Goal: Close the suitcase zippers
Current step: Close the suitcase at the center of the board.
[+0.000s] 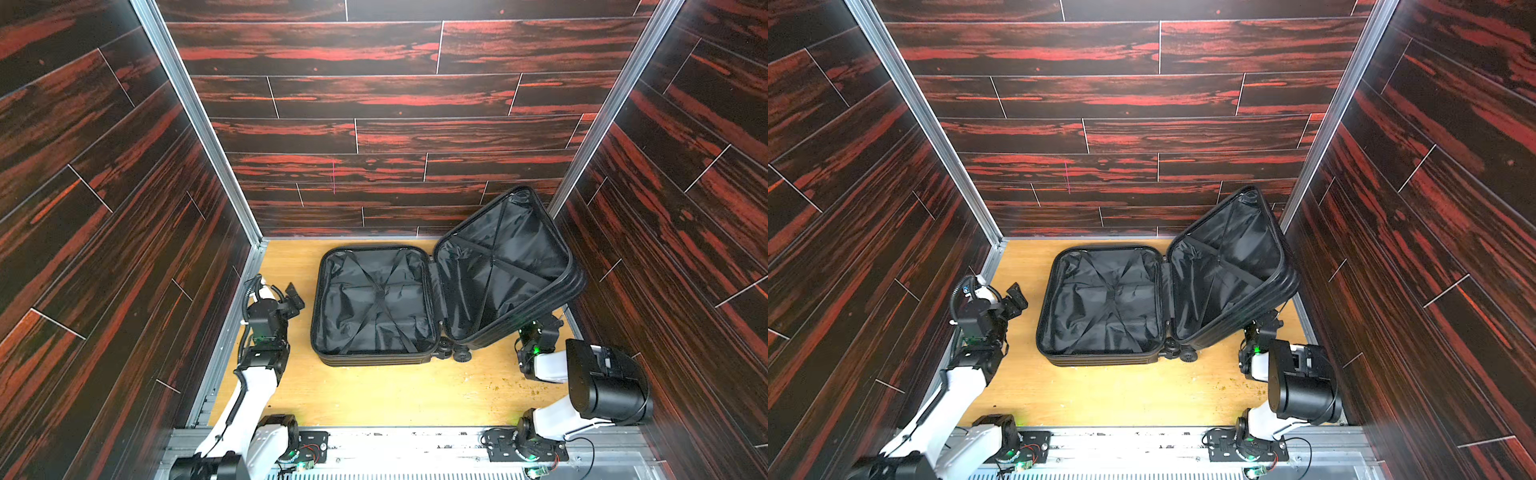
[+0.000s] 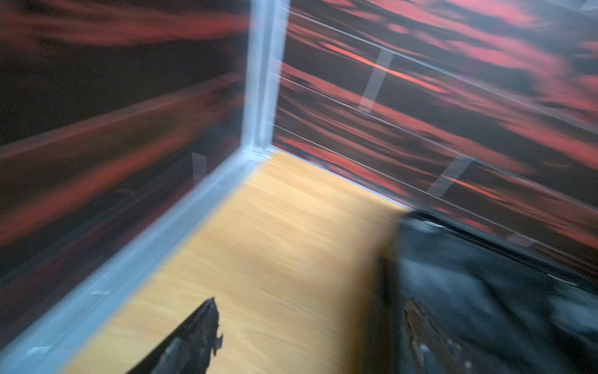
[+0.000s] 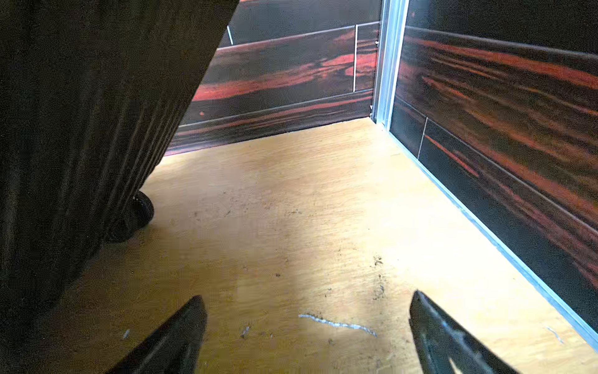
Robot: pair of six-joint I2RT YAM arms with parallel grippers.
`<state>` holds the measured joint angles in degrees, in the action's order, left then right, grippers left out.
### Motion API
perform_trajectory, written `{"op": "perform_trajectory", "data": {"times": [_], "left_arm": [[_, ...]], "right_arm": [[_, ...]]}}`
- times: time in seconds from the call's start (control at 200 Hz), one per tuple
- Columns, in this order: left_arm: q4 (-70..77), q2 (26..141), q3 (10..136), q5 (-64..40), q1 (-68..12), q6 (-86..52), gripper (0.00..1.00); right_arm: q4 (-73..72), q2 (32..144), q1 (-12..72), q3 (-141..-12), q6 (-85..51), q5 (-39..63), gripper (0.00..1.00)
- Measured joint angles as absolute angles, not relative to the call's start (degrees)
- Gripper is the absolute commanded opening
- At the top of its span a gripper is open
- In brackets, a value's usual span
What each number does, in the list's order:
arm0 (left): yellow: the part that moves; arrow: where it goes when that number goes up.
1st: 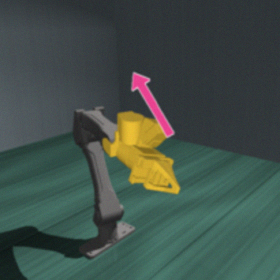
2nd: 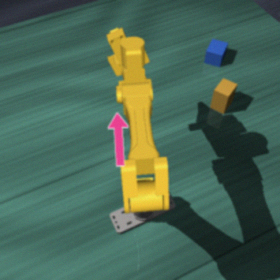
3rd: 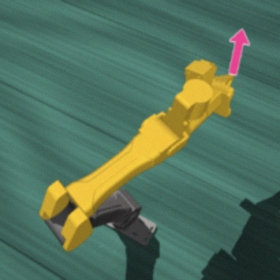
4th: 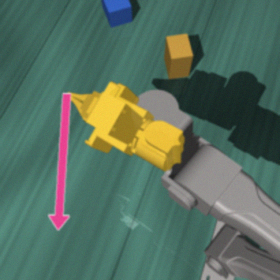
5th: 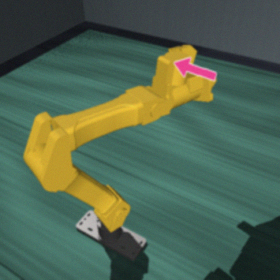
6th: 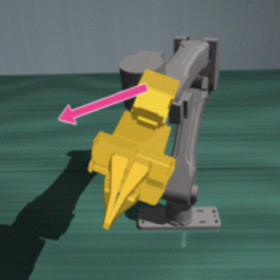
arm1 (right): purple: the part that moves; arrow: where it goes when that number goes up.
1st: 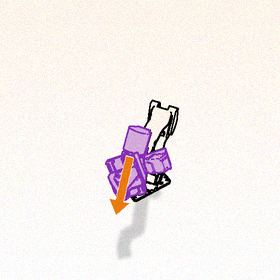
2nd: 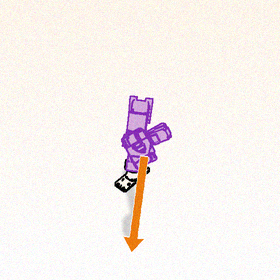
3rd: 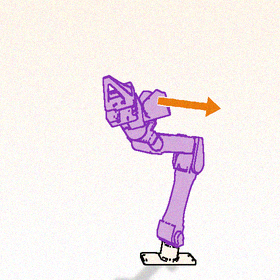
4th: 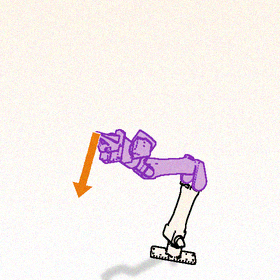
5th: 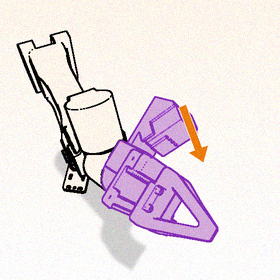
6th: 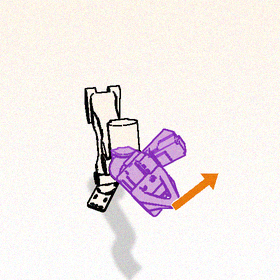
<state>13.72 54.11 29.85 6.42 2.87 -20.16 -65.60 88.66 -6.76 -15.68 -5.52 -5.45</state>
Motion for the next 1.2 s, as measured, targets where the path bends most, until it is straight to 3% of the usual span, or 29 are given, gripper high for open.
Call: {"op": "perform_trajectory", "data": {"times": [0.1,0.24,0.456,0.576,0.641,0.792,0.852,0.922,1.202], "left_arm": [[7.2,55.1,33.1,0.0,2.3,-21.1,0.85],[-0.2,60.9,37.3,-5.8,1.8,-21.1,0.70],[-6.0,69.3,40.5,-9.8,1.4,-20.8,0.69],[-6.6,72.8,41.7,-10.9,1.4,-20.8,0.61],[-6.6,75.0,42.9,-11.4,1.4,-20.7,0.53],[-6.6,78.6,44.7,-12.0,1.2,-20.5,0.22],[-6.7,78.8,45.5,-12.1,0.7,-20.5,0.16],[-6.7,78.8,45.8,-11.5,0.5,-20.0,0.00],[-11.6,77.7,47.9,-6.1,0.2,-19.7,0.00]], "right_arm": [[-65.5,88.4,-6.8,-15.7,-5.5,-5.7,0.99],[-65.4,87.2,-6.8,-15.4,-5.6,-6.1,0.99],[-65.3,84.9,-6.8,-14.5,-5.9,-6.7,0.99],[-65.3,84.3,-6.8,-14.4,-6.0,-6.9,0.99],[-65.2,83.9,-6.8,-14.4,-6.0,-7.1,0.99],[-65.1,83.2,-6.8,-14.2,-6.4,-7.8,0.99],[-64.7,82.8,-6.8,-14.2,-6.6,-8.2,0.99],[-64.2,82.1,-6.8,-14.2,-6.8,-8.7,0.99],[-58.4,77.4,-6.7,-14.2,-9.6,-14.5,0.99]]}}
